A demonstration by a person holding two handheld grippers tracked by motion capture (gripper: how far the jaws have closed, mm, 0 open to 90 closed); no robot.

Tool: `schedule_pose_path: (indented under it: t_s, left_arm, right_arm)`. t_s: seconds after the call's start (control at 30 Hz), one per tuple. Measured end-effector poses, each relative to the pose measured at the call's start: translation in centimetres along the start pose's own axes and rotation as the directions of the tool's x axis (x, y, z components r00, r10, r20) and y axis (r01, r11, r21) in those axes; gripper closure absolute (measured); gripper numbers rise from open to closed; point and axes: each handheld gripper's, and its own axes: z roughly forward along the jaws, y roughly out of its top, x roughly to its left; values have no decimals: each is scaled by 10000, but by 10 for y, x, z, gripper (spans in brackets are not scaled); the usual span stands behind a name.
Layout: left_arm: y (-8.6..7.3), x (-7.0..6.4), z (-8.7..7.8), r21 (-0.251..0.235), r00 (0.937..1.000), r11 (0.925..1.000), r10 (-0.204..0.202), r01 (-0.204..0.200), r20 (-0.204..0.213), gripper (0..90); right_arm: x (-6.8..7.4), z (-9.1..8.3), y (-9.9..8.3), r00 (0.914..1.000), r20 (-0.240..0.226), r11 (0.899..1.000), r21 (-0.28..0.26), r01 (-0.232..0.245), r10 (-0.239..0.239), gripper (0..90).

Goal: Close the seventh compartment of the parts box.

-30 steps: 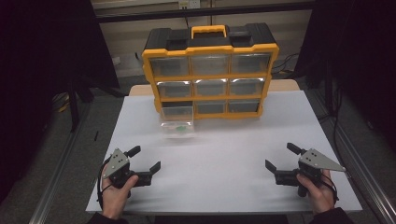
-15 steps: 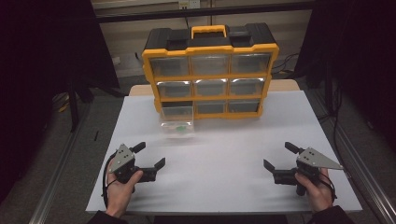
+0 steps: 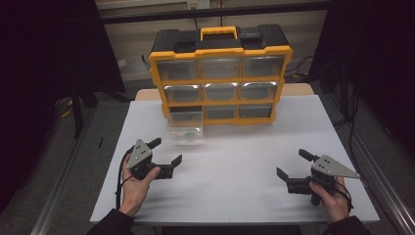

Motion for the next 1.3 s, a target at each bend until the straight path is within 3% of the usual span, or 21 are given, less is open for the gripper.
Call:
schedule_pose_path:
  t_s: [0.13,0.2,0.3,0.43,0.47,0.5,0.53,0.57,0.63,0.67,0.7,0.77,0.8,0.83,0.87,1.03,1.17,1.2,1.23,1.27,1.3]
  left_arm:
    - [6,3,11,-23,9997,9998,-217,217,117,40]
    - [7,5,16,-23,9999,10000,94,-94,77,42]
    - [4,7,22,135,9973,9976,-680,676,261,38]
    - [1,3,24,504,9995,9987,-62,47,309,35]
    - [-1,4,26,404,9979,9992,-76,50,647,36]
    - [-2,3,26,484,9980,9988,-16,-14,625,40]
    - [-3,-1,27,477,9998,9989,-2,-8,201,44]
    - [-4,0,27,451,9991,9990,28,-48,435,45]
    - [-4,-1,27,360,9995,9993,-63,52,309,59]
    - [-3,1,27,222,9976,9997,20,-36,698,74]
    - [-3,-1,27,229,9992,9997,-96,87,396,96]
    - [-4,1,28,281,9977,9996,7,-26,672,177]
    - [-5,0,27,448,9988,9989,83,-104,474,224]
    - [-6,1,28,368,9970,9993,77,-105,776,248]
    - [-6,-1,28,453,9987,9989,88,-111,500,311]
    - [-7,-1,29,461,9984,9989,9,-35,559,470]
    - [-8,-1,31,482,9966,9988,-92,52,818,611]
    - [-9,1,31,471,9928,9989,-47,-9,1198,638]
    - [-9,0,31,586,9969,9983,-37,-9,788,670]
    - [-9,1,31,652,9962,9978,35,-92,872,694]
    - [-10,3,32,579,9923,9983,-23,-49,1236,717]
  right_arm:
    - [1,0,0,10000,-14,10000,24,25,-25,0]
    - [1,0,0,10000,-73,10000,39,17,-17,0]
    - [0,0,0,10000,-4,10000,12,3,-3,0]
    - [0,-1,0,10000,-55,10000,54,52,-52,0]
    - [1,0,0,10000,-43,10000,48,49,-48,0]
    - [1,-1,0,10000,-36,10000,43,48,-48,0]
    - [1,-1,0,10000,-40,10000,36,61,-61,0]
    - [0,-1,0,10000,-29,10000,44,65,-65,0]
    - [0,-1,0,10000,-35,10000,50,49,-49,0]
    - [0,-1,0,10000,-55,10000,45,51,-50,0]
    - [0,-1,0,10000,-60,10000,60,46,-45,0]
    - [0,-1,0,10000,-73,10000,48,45,-44,0]
    - [0,-1,0,10000,-43,10000,69,44,-44,0]
    - [0,-1,0,10000,-34,10000,70,47,-47,0]
    - [0,-1,0,10000,-77,10000,49,45,-45,0]
    - [1,-1,0,10000,-53,10000,26,45,-45,0]
    - [1,0,0,10000,-60,10000,28,54,-54,0]
    - [1,-1,0,10000,-48,10000,46,52,-52,0]
    - [1,0,0,10000,-44,10000,44,62,-62,0]
    - [1,0,0,10000,-43,10000,42,67,-67,0]
    - [1,0,0,10000,-46,10000,45,60,-60,0]
